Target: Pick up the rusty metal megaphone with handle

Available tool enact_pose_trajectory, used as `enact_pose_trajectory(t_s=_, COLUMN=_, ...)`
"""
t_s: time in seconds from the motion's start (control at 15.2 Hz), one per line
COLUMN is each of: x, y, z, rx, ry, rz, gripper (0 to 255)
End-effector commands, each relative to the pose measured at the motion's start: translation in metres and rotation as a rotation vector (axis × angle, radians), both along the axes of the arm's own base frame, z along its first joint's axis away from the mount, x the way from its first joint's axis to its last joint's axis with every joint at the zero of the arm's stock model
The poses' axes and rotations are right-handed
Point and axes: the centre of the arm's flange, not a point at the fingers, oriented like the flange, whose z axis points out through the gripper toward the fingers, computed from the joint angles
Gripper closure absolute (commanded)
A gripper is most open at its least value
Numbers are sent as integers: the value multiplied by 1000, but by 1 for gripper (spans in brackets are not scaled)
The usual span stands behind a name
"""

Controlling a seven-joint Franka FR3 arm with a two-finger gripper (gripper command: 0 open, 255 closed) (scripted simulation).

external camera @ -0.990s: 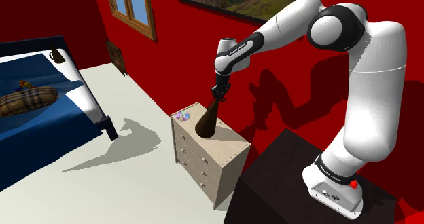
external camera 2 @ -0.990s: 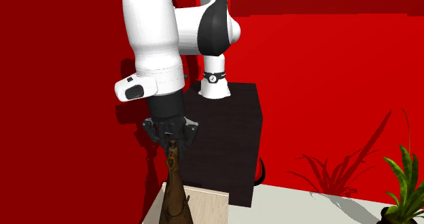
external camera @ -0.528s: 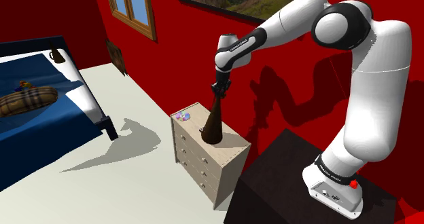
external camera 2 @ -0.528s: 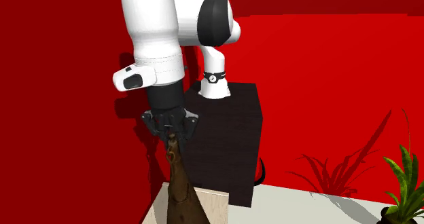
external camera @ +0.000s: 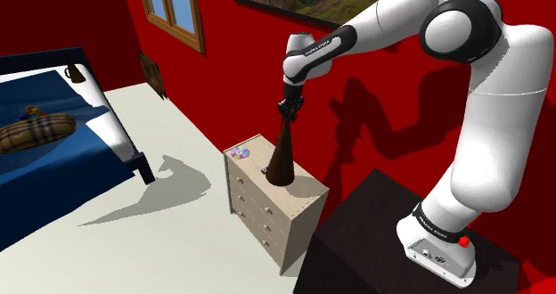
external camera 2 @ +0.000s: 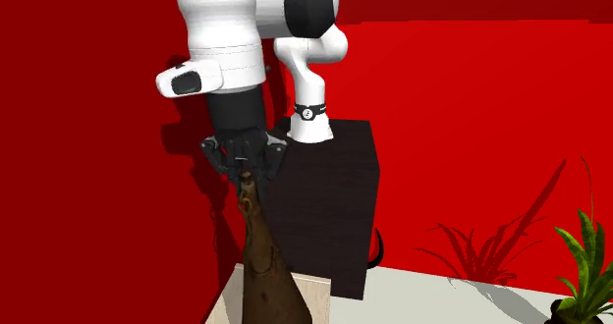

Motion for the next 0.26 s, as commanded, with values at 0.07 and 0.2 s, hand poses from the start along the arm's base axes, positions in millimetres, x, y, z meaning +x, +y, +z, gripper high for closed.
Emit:
enact_pose_trajectory(t_s=0.07, x=1, y=-1, z=19, rx=0, ry=-3, rz=0, gripper=255)
enact_pose_trajectory(t_s=0.2, x=1, y=-1, z=20, rx=0, ry=-3, rz=0, gripper=255)
